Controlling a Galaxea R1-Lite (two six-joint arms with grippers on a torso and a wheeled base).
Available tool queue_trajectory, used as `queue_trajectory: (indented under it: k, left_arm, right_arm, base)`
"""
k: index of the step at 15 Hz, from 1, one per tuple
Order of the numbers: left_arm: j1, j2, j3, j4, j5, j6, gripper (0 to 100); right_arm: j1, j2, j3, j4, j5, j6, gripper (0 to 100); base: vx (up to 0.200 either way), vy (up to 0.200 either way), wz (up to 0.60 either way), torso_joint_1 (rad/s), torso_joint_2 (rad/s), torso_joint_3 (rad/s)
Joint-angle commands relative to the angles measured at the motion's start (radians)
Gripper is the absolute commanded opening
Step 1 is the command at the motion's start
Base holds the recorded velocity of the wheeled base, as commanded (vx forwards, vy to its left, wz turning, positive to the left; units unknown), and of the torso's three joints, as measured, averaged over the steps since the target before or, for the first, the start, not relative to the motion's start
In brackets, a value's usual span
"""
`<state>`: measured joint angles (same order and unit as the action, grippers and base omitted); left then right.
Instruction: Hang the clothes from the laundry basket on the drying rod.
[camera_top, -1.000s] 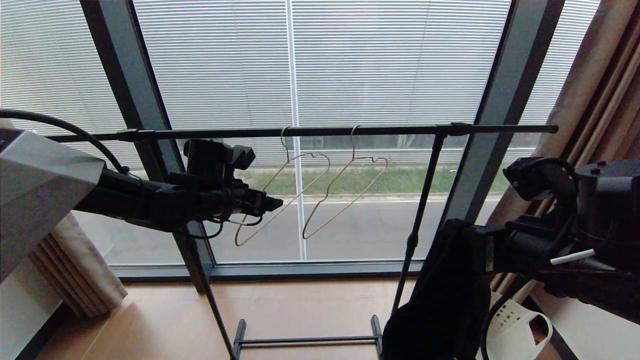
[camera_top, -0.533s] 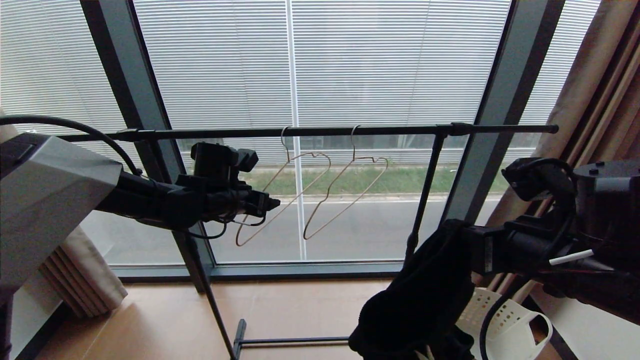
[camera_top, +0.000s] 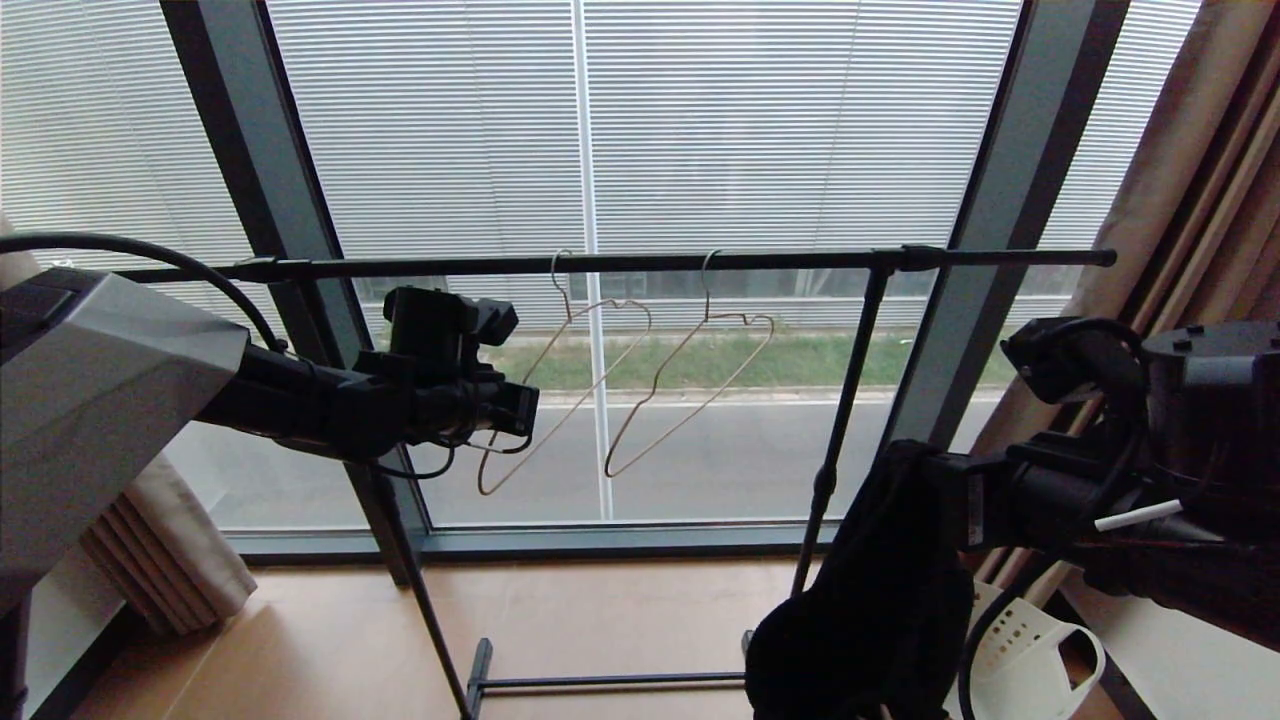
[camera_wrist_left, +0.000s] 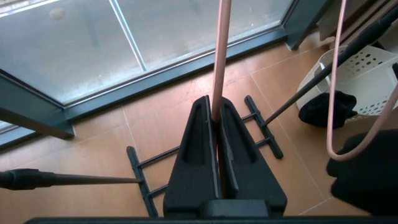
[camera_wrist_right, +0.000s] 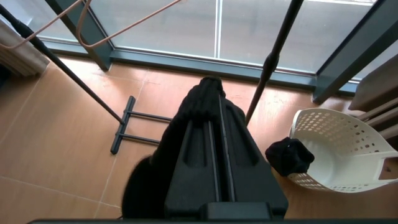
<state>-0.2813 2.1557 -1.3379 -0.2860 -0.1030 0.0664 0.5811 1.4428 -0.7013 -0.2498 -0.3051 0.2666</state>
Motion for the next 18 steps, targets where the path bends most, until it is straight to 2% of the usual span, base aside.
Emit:
queue_trajectory:
  k: [1, 11, 16, 18]
  left_arm:
    - [0.001, -0.002, -0.001, -0.001, 0.0, 0.0, 0]
    - [-0.004, -0.048, 0.057, -0.093, -0.003, -0.007, 0]
    - [-0.006, -0.183, 0.224, -0.11, -0.001, -0.005, 0]
    - [-0.001, -0.261, 0.347, -0.191, -0.003, -0.005, 0]
  right_arm:
    - [0.0, 0.002, 0.0, 0.0, 0.0, 0.0, 0]
    - [0.0, 0.002, 0.002, 0.0, 0.0, 0.0, 0]
    - [0.0, 0.002, 0.0, 0.0, 0.0, 0.0, 0]
    - [0.0, 0.001, 0.002, 0.0, 0.0, 0.0, 0]
  base:
    - [0.0, 0.0, 0.0, 0.0, 0.0, 0.0]
    - [0.0, 0.0, 0.0, 0.0, 0.0, 0.0]
    - [0.0, 0.0, 0.0, 0.0, 0.0, 0.0]
    - [0.0, 0.0, 0.0, 0.0, 0.0, 0.0]
